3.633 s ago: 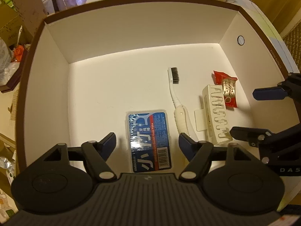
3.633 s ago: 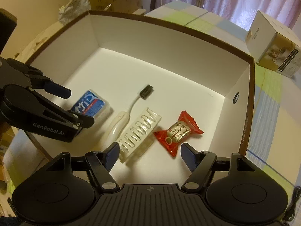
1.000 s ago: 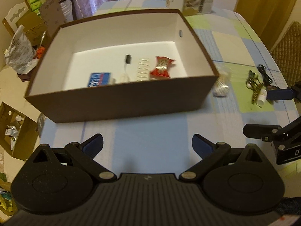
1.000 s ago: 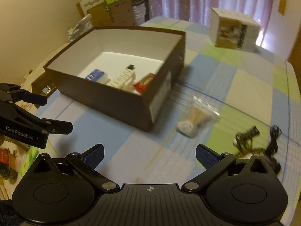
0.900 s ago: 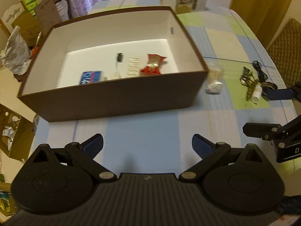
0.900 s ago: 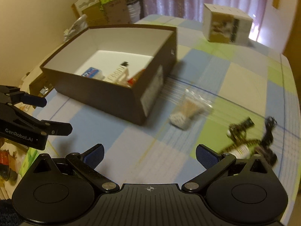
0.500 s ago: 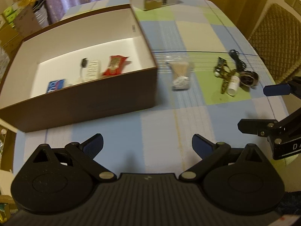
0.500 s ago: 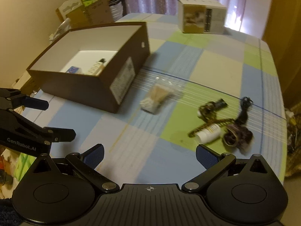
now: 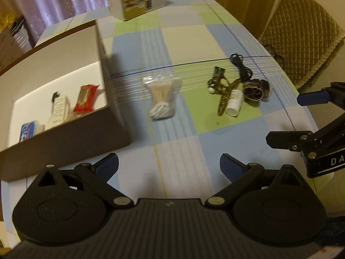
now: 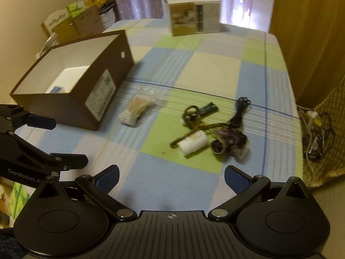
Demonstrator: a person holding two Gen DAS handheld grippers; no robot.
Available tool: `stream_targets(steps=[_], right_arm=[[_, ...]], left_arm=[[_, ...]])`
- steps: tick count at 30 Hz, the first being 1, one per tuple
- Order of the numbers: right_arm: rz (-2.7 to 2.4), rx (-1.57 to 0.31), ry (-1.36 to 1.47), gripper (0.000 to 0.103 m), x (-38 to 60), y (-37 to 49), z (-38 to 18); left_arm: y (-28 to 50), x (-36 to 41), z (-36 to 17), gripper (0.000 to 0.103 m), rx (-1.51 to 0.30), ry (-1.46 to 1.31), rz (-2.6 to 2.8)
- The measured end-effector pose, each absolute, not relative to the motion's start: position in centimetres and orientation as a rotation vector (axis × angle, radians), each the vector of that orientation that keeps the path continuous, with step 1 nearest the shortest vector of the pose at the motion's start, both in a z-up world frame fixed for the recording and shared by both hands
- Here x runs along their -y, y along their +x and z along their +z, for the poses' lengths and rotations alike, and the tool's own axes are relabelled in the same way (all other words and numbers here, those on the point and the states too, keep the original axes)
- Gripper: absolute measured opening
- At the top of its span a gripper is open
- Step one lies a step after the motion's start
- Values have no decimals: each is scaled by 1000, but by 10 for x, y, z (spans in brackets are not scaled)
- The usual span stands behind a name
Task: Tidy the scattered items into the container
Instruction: 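Move both open tools toward the cotton swab bag and scrunchie on the table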
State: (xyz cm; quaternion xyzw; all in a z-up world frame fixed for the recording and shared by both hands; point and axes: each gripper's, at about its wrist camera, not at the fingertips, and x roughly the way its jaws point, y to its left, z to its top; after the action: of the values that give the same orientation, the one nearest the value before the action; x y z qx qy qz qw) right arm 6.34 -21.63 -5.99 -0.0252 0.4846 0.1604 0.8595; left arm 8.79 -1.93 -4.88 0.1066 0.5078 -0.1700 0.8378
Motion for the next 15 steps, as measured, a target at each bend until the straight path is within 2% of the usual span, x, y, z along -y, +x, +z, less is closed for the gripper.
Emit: stream_targets(steps=[15], right_arm=[[257, -1011, -9, 101, 261, 90, -72]], left_arm=[[123, 60, -62, 98, -1052, 272, -428]])
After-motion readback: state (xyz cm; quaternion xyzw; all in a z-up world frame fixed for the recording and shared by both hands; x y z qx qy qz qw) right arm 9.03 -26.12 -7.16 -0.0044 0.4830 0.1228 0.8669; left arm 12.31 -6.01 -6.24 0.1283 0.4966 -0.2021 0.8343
